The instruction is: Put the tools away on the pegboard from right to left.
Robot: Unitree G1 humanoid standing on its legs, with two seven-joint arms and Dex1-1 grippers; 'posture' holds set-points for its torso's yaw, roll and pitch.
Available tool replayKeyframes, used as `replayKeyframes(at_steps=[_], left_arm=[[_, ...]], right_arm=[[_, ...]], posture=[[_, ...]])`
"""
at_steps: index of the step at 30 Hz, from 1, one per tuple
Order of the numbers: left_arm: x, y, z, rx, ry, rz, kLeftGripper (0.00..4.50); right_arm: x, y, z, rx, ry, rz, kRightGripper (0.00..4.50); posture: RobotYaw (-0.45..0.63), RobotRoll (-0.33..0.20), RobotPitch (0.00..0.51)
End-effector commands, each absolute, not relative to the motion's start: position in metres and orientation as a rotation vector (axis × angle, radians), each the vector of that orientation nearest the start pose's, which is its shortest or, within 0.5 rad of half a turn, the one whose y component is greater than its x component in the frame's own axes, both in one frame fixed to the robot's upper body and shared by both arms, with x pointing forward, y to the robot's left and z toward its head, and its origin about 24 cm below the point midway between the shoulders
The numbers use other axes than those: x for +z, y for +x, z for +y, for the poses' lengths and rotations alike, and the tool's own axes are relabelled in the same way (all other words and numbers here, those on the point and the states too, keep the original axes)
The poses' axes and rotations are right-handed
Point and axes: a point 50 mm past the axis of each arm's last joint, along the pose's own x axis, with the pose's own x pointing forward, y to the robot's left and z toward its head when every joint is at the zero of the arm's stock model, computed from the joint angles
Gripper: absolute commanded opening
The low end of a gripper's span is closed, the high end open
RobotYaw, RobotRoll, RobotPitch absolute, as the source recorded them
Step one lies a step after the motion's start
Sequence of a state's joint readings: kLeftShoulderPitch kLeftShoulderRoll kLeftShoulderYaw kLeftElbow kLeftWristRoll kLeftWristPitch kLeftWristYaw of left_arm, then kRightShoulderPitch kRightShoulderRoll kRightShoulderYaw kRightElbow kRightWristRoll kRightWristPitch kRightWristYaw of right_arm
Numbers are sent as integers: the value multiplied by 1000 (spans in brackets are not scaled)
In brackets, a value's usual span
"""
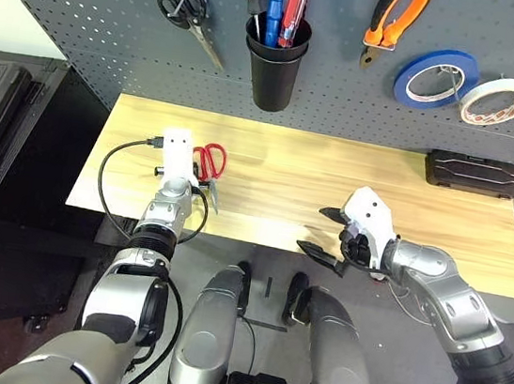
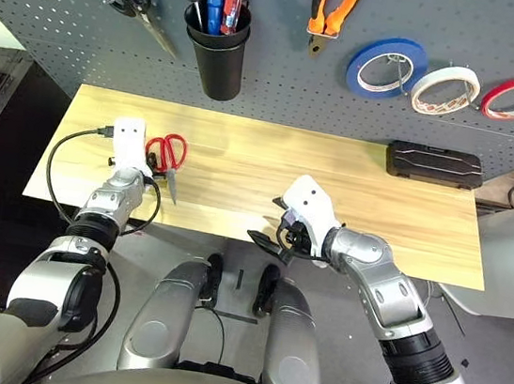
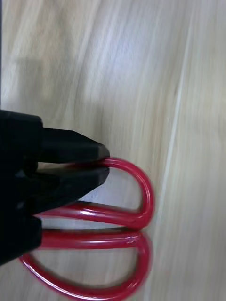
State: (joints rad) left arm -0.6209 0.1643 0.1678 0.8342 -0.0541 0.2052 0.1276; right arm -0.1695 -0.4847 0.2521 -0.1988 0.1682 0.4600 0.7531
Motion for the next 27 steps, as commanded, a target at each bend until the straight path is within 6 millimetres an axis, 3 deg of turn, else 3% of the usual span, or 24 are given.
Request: replayKeyframes(at_steps=[1,7,18,27], left_arm=[[15,342,192,218,-5,402,21],[35,336,191,238,-104,257,21],[91,308,193,251,-293,-109,21],[134,292,195,153,-388,-319,21]], right_arm=[[68,248,-136,1003,-308,305,4500],[70,256,-140,1001,-307,219,4500],[81,273,-149,985,-243,11,4500],[92,276,-159,993,-191,-183,4500]], posture=[[116,0,323],[166,0,295],[264,0,235],[314,0,201]])
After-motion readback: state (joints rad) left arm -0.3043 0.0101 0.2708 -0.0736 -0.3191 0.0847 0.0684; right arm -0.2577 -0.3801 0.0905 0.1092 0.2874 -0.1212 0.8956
